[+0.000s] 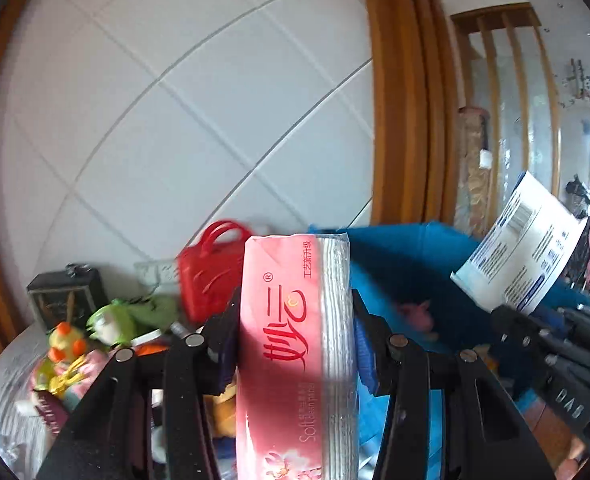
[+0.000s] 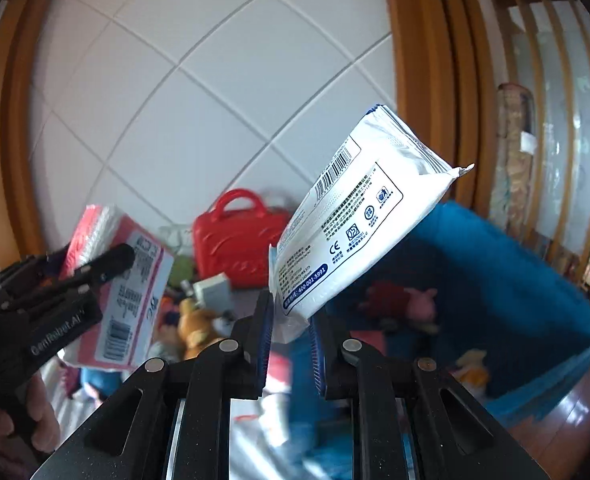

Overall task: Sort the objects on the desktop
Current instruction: 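Carry both items over the blue crate and open both grippers to drop them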

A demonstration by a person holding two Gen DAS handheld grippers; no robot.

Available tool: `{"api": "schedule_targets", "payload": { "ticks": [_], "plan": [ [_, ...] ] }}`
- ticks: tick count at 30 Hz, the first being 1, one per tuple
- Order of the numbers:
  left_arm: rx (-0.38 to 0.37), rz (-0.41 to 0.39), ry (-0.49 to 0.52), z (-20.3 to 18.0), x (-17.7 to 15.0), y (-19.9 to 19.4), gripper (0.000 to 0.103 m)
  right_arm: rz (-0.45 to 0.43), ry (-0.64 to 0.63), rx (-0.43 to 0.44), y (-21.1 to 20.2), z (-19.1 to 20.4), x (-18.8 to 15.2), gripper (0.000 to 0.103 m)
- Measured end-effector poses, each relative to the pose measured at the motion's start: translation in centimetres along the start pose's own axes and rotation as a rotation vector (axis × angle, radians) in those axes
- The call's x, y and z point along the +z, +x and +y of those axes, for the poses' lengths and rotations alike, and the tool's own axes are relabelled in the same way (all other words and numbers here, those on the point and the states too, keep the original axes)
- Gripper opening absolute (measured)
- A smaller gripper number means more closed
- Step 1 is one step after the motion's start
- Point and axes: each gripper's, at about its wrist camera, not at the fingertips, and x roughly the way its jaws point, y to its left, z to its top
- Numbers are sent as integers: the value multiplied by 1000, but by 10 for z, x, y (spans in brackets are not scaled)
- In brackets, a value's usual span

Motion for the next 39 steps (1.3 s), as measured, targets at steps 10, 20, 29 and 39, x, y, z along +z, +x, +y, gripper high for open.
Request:
{"api": "schedule_targets", "payload": {
  "ticks": [10,20,29,39],
  "plan": [
    [-60,30,30,-168,33,59,47,95,-78,-127,32,-172,4,17],
    [-41,176,83,-229,9,95,47,207,-88,-167,55,-256,-25,18],
    [8,165,85,-231,8,92,82,187,-103,-171,54,-276,-26,80],
    [75,129,54,-201,14,62,94,98,-98,-152,29,-263,-14,103]
  ]
}}
